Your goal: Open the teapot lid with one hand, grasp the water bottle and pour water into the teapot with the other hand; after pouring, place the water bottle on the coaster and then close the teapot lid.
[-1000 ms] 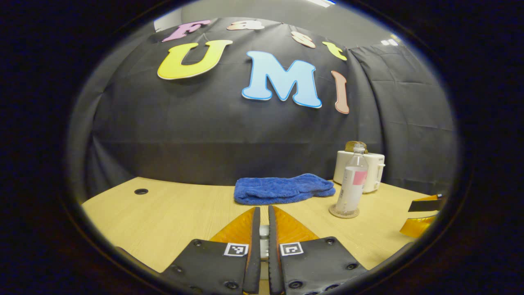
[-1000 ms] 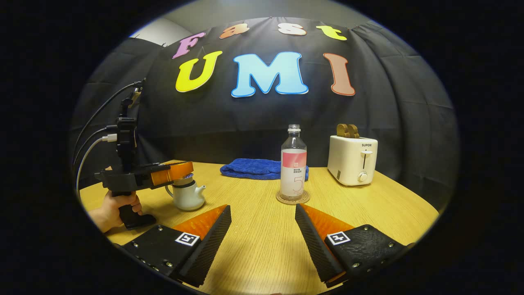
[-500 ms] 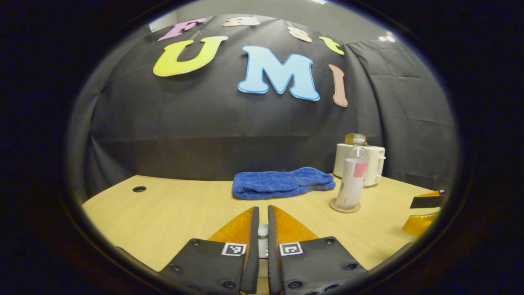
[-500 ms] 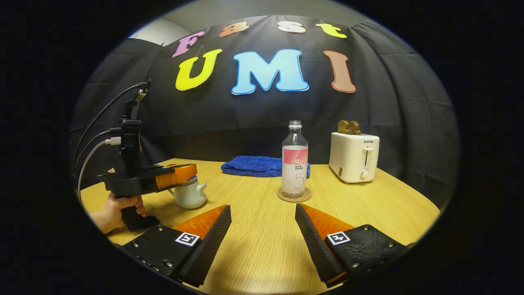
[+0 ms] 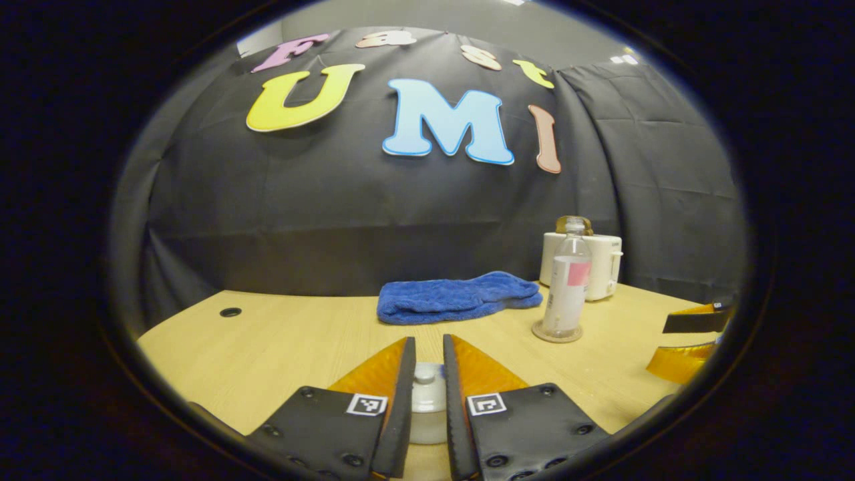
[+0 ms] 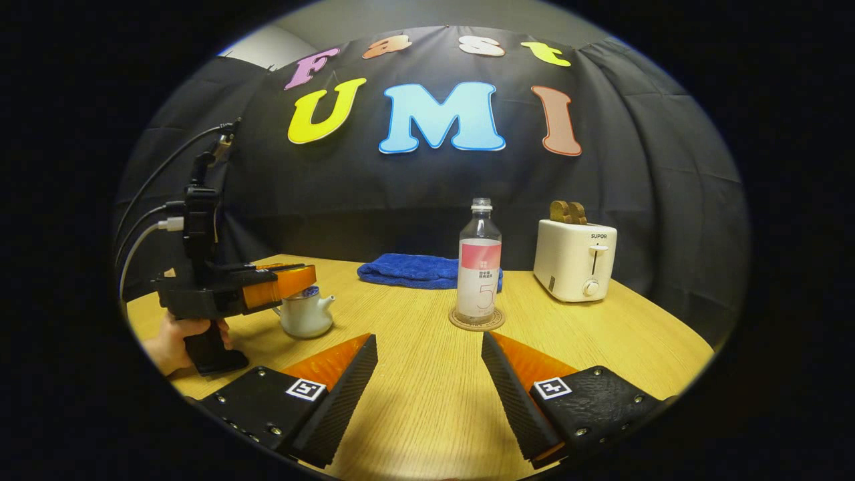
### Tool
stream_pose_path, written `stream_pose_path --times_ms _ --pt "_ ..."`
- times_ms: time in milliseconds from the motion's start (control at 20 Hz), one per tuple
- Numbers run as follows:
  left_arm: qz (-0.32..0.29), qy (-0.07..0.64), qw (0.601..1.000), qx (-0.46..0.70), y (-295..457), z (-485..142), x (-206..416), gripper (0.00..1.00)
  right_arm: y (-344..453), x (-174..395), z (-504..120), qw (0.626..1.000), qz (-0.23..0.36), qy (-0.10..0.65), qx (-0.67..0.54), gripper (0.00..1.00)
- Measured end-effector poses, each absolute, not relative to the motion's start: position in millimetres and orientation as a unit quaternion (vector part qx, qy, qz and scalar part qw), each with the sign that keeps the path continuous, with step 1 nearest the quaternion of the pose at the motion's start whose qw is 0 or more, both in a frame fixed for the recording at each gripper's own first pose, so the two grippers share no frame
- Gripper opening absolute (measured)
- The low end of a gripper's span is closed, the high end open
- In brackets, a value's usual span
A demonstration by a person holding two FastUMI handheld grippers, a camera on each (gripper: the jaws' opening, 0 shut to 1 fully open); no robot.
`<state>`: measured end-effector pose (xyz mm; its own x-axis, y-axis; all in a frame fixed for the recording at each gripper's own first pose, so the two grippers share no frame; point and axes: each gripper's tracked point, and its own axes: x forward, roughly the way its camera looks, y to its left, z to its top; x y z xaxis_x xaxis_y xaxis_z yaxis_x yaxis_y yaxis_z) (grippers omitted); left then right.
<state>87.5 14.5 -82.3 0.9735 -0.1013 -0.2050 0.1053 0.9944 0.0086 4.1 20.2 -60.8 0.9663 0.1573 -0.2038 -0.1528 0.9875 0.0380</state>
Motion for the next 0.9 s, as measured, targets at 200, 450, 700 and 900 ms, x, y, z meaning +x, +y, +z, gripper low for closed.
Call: stream_pose_path --times_ms 200,450,700,900 --pt "-0.038 0.09 0.995 0.001 10 -69 62 0.36 17 2 -49 0.994 0.071 0.079 0.012 0.97" --pt "-0.022 0.056 0.998 -0.001 3 -48 16 0.41 19 -6 -36 0.996 0.07 0.049 0.005 0.97" --pt "-0.017 0.043 0.999 0.014 -7 -40 -20 0.45 24 -31 -46 0.995 0.084 0.06 0.006 0.97" --pt "-0.014 0.053 0.998 0.006 -14 -47 -45 0.44 16 -54 -37 0.995 0.08 0.06 0.009 0.97"
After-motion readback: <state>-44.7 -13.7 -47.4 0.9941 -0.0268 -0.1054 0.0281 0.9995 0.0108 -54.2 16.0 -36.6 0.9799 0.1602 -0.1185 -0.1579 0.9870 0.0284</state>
